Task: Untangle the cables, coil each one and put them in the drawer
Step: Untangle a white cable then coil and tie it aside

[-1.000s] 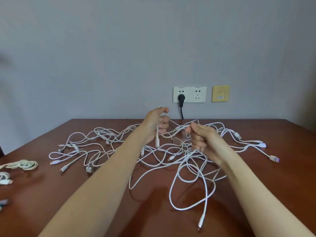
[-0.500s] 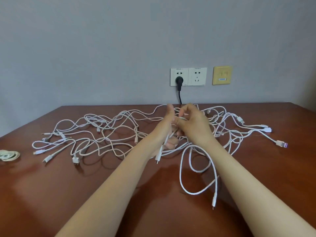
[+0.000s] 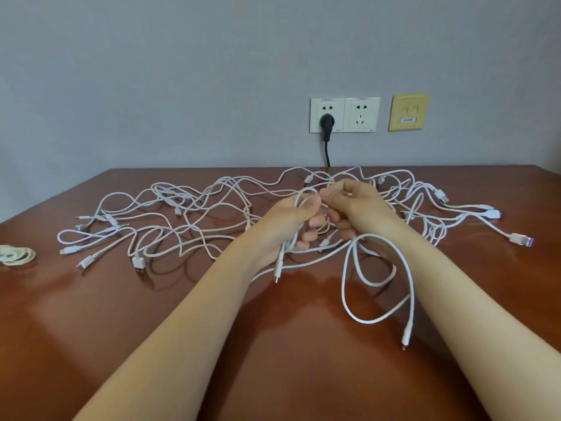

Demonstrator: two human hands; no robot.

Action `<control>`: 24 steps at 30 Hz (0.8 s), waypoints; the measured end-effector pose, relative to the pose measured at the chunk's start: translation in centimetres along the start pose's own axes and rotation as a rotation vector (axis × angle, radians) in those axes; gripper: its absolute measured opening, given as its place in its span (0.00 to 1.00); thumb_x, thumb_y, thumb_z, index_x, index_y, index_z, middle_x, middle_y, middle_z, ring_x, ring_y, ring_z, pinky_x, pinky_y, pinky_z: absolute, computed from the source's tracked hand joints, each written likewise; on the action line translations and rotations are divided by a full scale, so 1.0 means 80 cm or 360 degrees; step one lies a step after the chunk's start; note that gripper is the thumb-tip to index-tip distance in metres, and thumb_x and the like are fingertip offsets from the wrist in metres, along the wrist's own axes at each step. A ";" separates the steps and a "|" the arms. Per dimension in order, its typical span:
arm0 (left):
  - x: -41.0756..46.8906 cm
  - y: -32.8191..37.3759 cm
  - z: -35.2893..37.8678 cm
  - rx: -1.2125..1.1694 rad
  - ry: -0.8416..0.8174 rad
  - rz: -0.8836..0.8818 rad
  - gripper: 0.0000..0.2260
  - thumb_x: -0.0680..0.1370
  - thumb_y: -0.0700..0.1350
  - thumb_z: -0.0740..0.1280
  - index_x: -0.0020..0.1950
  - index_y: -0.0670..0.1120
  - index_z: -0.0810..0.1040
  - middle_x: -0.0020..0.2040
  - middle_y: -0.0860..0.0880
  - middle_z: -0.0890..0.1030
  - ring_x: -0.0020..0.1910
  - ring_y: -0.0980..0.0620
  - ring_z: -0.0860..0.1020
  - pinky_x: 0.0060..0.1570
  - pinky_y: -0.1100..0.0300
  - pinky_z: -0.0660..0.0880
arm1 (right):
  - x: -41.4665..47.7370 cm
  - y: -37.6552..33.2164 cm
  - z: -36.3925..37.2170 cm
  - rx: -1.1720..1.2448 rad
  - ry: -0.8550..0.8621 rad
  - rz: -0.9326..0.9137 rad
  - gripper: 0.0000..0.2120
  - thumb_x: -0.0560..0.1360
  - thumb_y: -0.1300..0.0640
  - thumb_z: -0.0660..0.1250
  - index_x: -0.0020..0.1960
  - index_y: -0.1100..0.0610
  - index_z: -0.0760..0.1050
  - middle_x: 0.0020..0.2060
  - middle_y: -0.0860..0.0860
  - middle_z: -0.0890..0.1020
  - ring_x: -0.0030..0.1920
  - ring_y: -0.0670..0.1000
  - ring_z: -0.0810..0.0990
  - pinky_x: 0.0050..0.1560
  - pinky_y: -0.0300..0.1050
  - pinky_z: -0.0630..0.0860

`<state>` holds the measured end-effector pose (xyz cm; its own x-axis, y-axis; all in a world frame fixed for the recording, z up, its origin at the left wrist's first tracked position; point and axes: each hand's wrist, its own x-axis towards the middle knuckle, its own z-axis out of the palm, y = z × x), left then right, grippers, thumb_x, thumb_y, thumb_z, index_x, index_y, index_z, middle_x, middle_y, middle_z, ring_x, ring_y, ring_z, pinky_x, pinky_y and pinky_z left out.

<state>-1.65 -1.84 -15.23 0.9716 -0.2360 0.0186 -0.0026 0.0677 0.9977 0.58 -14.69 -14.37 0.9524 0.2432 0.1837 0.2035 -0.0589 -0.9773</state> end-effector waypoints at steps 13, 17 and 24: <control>0.006 -0.009 0.005 0.0241 0.0126 -0.0197 0.14 0.83 0.47 0.54 0.39 0.47 0.69 0.21 0.56 0.66 0.16 0.59 0.59 0.18 0.71 0.55 | 0.003 0.010 0.010 -0.0325 0.0299 -0.0245 0.09 0.72 0.62 0.70 0.37 0.54 0.73 0.19 0.46 0.74 0.20 0.41 0.70 0.26 0.34 0.68; 0.008 -0.005 0.003 -0.0048 0.0188 -0.0156 0.12 0.83 0.45 0.53 0.42 0.47 0.69 0.20 0.56 0.63 0.15 0.60 0.56 0.18 0.72 0.51 | -0.008 -0.001 0.001 0.0061 0.0029 0.0037 0.07 0.75 0.61 0.66 0.46 0.59 0.68 0.15 0.45 0.67 0.15 0.42 0.60 0.16 0.32 0.57; 0.009 0.008 -0.029 -0.0609 0.0385 -0.0134 0.14 0.82 0.48 0.53 0.38 0.47 0.66 0.19 0.54 0.61 0.13 0.60 0.55 0.14 0.72 0.52 | -0.028 -0.005 0.003 -0.0215 -0.0338 -0.0169 0.10 0.79 0.59 0.61 0.39 0.57 0.67 0.18 0.45 0.64 0.17 0.42 0.60 0.18 0.34 0.59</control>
<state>-0.40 0.27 -14.75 0.9921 -0.0263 -0.1227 0.1223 0.4216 0.8985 -1.66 -14.95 -14.40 0.8582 0.4515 0.2440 0.3415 -0.1474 -0.9283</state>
